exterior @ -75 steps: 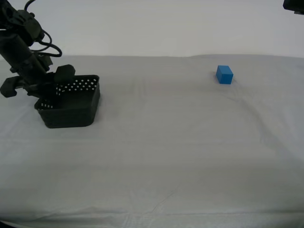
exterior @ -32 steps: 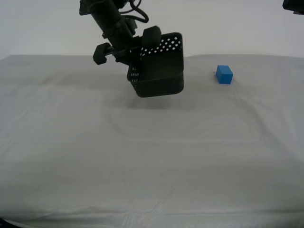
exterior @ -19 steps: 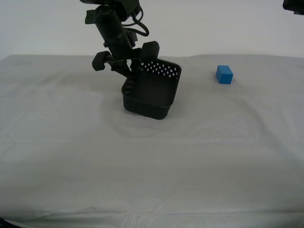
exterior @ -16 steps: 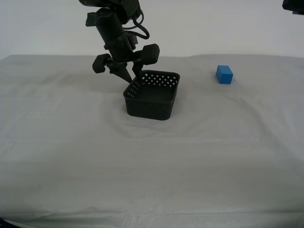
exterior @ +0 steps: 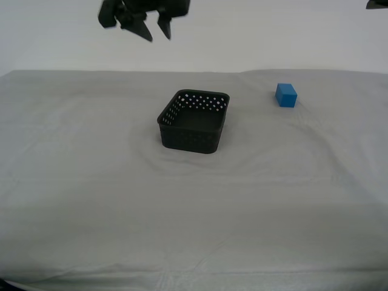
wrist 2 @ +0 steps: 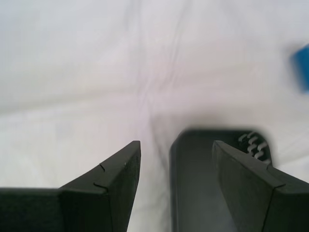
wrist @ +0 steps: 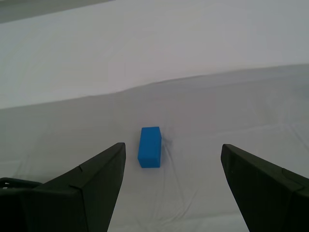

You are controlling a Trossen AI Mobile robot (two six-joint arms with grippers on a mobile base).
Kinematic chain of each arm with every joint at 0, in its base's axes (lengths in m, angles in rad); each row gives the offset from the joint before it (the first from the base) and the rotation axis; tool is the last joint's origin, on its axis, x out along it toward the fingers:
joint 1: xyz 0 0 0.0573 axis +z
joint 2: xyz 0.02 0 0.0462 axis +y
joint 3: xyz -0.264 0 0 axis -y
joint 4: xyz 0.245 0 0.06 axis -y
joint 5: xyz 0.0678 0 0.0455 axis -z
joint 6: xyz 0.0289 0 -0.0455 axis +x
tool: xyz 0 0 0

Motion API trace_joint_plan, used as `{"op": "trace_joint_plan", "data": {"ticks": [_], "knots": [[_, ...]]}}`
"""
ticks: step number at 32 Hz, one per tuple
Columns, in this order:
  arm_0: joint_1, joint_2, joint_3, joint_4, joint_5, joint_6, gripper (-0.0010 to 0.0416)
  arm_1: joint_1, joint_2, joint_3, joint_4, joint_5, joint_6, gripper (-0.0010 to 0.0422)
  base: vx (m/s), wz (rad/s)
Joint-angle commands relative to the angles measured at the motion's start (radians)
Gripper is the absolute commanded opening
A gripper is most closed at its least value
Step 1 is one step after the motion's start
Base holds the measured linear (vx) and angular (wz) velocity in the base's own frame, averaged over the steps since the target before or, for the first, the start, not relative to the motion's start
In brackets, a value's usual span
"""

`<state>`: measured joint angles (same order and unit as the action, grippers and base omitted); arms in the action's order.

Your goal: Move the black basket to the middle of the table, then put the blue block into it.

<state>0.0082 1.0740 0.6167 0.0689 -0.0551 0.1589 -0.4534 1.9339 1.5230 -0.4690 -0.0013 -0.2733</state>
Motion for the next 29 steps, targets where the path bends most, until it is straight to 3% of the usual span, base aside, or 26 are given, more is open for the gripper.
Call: {"op": "trace_joint_plan", "data": {"ticks": [1,2,7,13,19,24,29], "knots": [[0.001,0.055,0.018,-0.012,-0.045,0.002,0.0272,0.043,-0.062,0.003,-0.005,-0.011,0.026,0.0199,0.000,0.000],[0.005,0.101,0.032,-0.011,-0.072,0.003,0.0268,0.070,-0.100,0.003,-0.018,-0.011,0.043,0.0199,0.000,0.000],[0.006,0.266,0.120,-0.010,-0.072,-0.002,0.0263,0.140,-0.186,-0.001,-0.047,-0.018,0.094,0.0199,0.000,0.000],[0.030,0.542,0.340,-0.011,-0.122,-0.009,0.0297,0.162,-0.238,-0.003,-0.083,-0.018,0.123,0.0199,0.000,0.000],[0.098,0.746,0.497,-0.029,-0.121,-0.014,0.0313,0.169,-0.259,-0.003,-0.125,-0.022,0.144,0.0199,0.000,0.000],[0.117,0.872,0.580,-0.029,-0.101,-0.036,0.0300,0.175,-0.285,-0.003,-0.141,-0.054,0.159,0.0199,0.000,0.000],[0.119,1.011,0.674,-0.029,-0.090,-0.042,0.0314,0.182,-0.291,-0.002,-0.147,-0.067,0.166,0.0199,0.000,0.000]]}}
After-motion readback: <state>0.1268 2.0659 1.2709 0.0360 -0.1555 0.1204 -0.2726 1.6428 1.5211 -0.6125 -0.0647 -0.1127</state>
